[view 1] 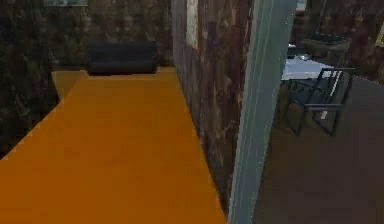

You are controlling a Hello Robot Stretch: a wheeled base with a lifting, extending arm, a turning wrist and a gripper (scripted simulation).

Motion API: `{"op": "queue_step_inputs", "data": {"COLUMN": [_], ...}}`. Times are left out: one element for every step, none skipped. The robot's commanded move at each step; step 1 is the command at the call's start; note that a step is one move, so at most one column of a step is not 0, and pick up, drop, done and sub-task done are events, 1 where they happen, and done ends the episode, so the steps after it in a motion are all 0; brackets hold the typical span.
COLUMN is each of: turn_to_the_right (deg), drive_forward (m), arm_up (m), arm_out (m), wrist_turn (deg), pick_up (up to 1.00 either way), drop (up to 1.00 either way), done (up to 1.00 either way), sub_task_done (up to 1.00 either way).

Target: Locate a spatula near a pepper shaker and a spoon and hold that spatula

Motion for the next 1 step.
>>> {"op": "queue_step_inputs", "data": {"turn_to_the_right": [45.0], "drive_forward": [0.0], "arm_up": [0.0], "arm_out": [0.0], "wrist_turn": [0.0], "pick_up": [0.0], "drop": [0.0], "done": [0.0], "sub_task_done": [0.0]}}
